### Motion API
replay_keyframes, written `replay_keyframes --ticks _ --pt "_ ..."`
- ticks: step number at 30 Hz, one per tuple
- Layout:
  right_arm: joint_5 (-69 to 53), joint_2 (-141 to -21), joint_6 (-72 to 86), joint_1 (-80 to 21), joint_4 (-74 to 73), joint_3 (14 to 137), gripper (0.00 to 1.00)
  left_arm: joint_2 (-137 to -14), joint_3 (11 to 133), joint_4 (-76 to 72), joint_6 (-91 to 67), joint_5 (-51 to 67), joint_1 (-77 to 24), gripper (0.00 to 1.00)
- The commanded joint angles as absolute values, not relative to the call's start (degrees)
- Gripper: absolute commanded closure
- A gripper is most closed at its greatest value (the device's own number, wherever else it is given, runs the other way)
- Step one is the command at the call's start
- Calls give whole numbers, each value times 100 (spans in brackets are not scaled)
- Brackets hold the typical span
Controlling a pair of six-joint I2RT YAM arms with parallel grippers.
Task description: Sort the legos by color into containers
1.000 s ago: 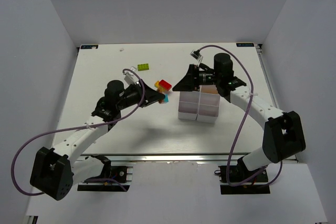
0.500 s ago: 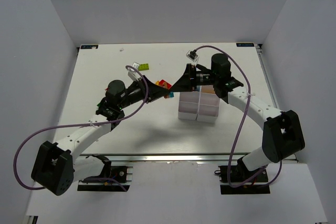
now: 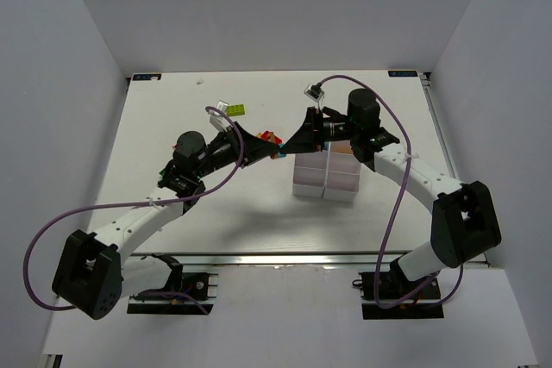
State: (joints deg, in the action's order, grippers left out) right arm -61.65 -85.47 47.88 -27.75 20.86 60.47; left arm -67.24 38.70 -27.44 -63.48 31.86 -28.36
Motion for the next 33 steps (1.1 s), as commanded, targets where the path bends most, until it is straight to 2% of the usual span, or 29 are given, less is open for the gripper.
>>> replay_keyframes --ticks 1,7,13,16,20,22,33 --pt "-6328 -8552 4825 -2769 2338 6047 38 -6697 3902 -2900 -6354 3111 -2848 100" --pt "-6346 -8578 4886 -2777 2452 6038 47 -6785 3999 -2892 -6328 3164 -2848 100" --pt "-6381 -8631 5071 -2769 2742 5994 65 -6820 4034 -3023 -6416 3182 -2848 100" --pt "-6416 -8692 5264 -2760 2979 5968 82 -6812 4043 -3111 -6469 3182 -2839 99" --pt "-6486 -8701 5536 -2716 3339 5871 96 -6733 4034 -3111 -6495 3208 -2821 92" --pt "-6486 -8710 5642 -2655 3471 5845 100 -6680 4008 -3085 -6504 3225 -2760 91" --pt "-6548 -8719 5362 -2426 3243 5959 100 -6469 3911 -2944 -6513 3349 -2479 89"
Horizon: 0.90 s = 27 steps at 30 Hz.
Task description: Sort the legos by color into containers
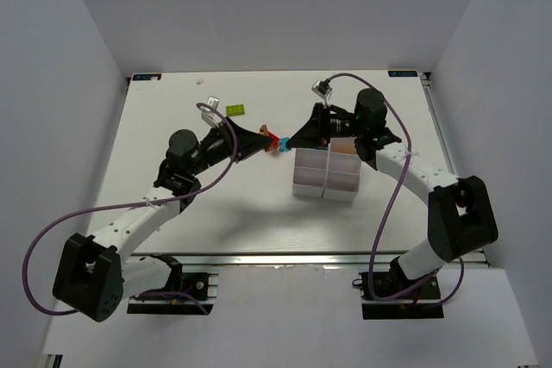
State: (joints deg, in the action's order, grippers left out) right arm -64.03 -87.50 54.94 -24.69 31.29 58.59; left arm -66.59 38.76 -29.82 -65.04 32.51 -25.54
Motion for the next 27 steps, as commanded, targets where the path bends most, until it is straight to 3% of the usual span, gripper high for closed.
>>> replay_keyframes --ticks 1,4,5,6,9,15,20,27 --pt "-6539 -8727 5327 -2426 3217 5959 100 -6469 3929 -2936 -6504 3366 -2461 89" --pt "-6557 -8701 4968 -2408 2893 6055 100 -6460 3946 -2848 -6478 3375 -2408 89" --pt "-6452 -8692 4087 -2391 2552 6334 100 -6451 3946 -2787 -6443 3375 -2391 90" --pt "-6286 -8701 3356 -2399 1200 6598 100 -6434 3981 -2699 -6399 3358 -2382 90" --pt "-4873 -8701 533 -2461 -1003 7478 100 -6328 4121 -1831 -5969 3095 -2347 92" --pt "-2577 -8306 -1140 -2505 -985 7147 100 -6118 4263 -607 -5388 2620 -2338 92" --pt "-2005 -8200 -1950 -2540 -801 6777 100 -5977 4123 -369 -5335 2470 -2338 92" --pt "-2127 -8200 -2899 -2549 -905 6513 100 -5783 3920 -272 -5361 2355 -2329 92"
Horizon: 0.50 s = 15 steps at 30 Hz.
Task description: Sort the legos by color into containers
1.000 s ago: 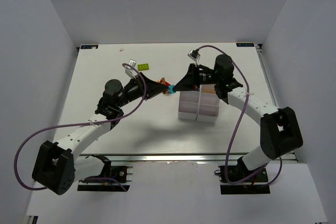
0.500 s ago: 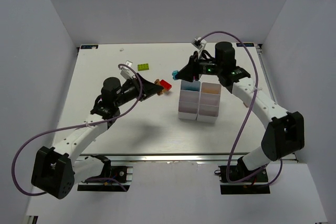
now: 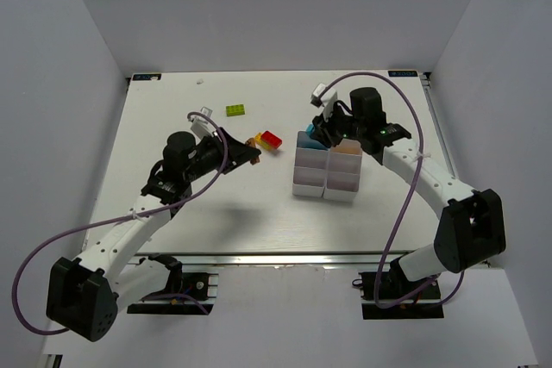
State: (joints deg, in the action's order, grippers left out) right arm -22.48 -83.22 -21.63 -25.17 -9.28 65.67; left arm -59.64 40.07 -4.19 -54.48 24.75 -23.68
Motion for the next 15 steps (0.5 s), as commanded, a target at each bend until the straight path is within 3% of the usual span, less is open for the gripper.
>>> replay_keyframes --ticks 1,4,15 --pt "-2110 -8218 -2953 -2549 -914 6487 100 -5766 3903 -272 -5370 2355 -2338 92" --pt "-2074 -8262 -3067 -2540 -914 6416 100 -5704 3832 -290 -5396 2338 -2329 92" --pt "-1942 -8525 -3146 -2558 -686 6337 83 -5660 3797 -343 -5449 2347 -2329 92"
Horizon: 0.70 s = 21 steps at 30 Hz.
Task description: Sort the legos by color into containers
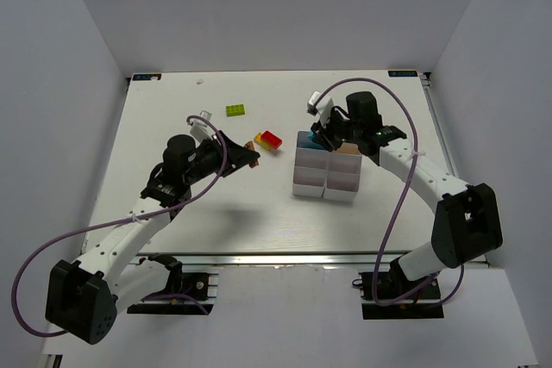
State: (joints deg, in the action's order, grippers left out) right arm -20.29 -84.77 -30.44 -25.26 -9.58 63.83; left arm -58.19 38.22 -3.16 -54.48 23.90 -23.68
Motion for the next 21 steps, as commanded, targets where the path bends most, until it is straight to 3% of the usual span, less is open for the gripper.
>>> replay_keyframes --ticks 1,3,7,9,21 --pt "-1934 -8543 -3155 -2566 -668 6337 79 -5660 3797 -369 -5458 2347 -2329 92" --pt "-1881 -8578 -3173 -2584 -616 6319 74 -5660 3797 -369 -5467 2355 -2329 92" --pt "-1802 -8596 -3199 -2593 -519 6249 54 -5660 3814 -378 -5476 2355 -2338 92" --pt "-1802 -8587 -3208 -2601 -519 6223 51 -5669 3814 -395 -5493 2356 -2338 92" --pt "-1907 -8333 -2989 -2593 -475 6249 47 -5844 3858 -623 -5581 2531 -2347 93"
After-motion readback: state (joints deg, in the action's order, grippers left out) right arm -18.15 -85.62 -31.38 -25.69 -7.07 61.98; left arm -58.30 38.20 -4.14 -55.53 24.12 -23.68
